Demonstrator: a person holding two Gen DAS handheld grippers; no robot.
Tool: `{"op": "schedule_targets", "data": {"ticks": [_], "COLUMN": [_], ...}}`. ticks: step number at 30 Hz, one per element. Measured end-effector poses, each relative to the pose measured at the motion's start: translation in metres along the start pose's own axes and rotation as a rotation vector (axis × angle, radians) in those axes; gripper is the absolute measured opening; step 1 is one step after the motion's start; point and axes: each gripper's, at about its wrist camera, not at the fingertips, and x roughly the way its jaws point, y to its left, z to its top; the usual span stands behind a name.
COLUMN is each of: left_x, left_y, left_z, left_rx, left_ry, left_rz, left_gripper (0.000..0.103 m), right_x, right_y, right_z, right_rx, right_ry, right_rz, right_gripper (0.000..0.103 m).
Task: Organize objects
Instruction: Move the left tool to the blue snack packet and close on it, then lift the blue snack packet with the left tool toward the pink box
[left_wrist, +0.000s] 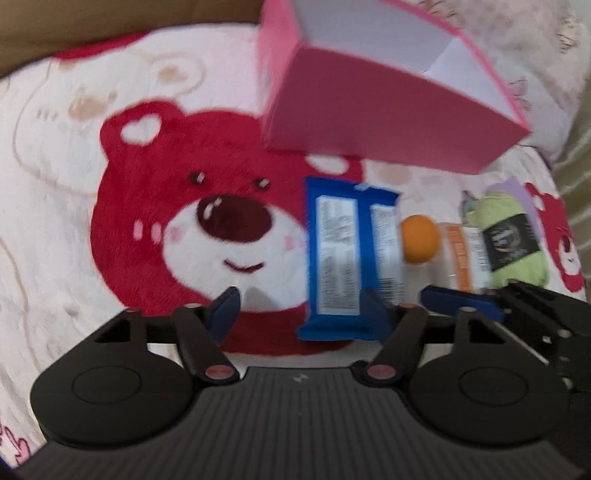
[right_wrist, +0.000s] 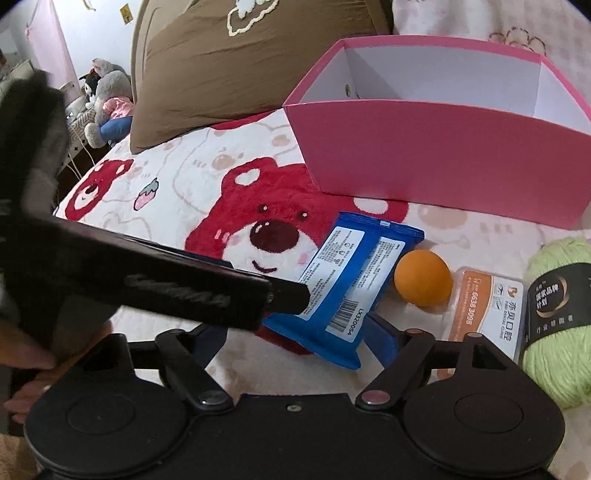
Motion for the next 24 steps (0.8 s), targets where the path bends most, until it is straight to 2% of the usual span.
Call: {"op": "schedule_targets", "data": {"ticks": [2,6,9,12,14,20,24], "left_x": [0.006,0.007,0.008,0.010,0.011,0.019,0.017], "left_y": [0.002,0.000,-0.002,-0.007,-0.004,0.007,0.005], "left_z": [-0.001,0.000,0.000,-0.003,-0.002,0.001,0.000], "left_rx": [0.007,0.020,0.001,0.031,0.014,-0.056,-0.047], "left_ry": [0.006,-0.002,0.002,-0.024,-0.031,0.008,0.007], "left_rz": [0.000,-0.050,-0.096,-0.063,-0.083,-0.169,-0.166], "left_gripper": [0.061,0.052,0.038,0.032,0.028,0.026,0.024], "right_x": [0.002,0.008,0.012,0.017,0.018,0.021,0.031], "right_y": [0.001,-0.003,-0.007,-0.007,-0.004,-0.008,-0.015], "right_z": [0.000,0.000,0.000,0.000,-0.002,0.000,0.001], "right_rx": [-0.014,-0.004,0.008,-0.006,-0.048,-0.043,-0.008], "right_ry": [-0.009,-0.003,0.017,0.041,0.046,0.058,0.079], "right_rz": [-0.009,-0.044,-0.050,-0.064,-0.080,-0.089,-0.093], "right_gripper": [0.077,0.071,0.067,0.056,0.051,0.053,0.055]}}
